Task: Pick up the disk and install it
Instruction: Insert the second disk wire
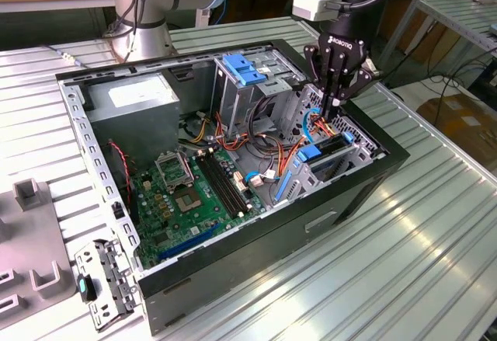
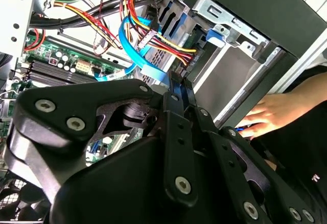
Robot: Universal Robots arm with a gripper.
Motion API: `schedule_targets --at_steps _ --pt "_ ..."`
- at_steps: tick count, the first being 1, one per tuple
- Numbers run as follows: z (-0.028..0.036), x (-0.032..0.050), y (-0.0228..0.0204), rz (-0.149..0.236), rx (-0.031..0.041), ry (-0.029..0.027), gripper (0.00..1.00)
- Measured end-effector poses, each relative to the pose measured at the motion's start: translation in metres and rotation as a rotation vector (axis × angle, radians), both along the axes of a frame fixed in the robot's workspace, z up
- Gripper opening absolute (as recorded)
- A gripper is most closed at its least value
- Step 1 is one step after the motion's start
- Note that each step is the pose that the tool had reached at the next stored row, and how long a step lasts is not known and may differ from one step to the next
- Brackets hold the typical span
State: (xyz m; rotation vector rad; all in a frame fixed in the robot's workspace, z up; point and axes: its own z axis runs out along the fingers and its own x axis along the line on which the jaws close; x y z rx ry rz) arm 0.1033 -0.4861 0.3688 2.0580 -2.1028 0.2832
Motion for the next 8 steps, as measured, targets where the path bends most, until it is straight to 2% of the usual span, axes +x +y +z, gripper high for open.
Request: schedule_targets --at_steps 8 --pt "0.0000 0.0000 -0.0002 0.000 0.0000 0.0000 0.16"
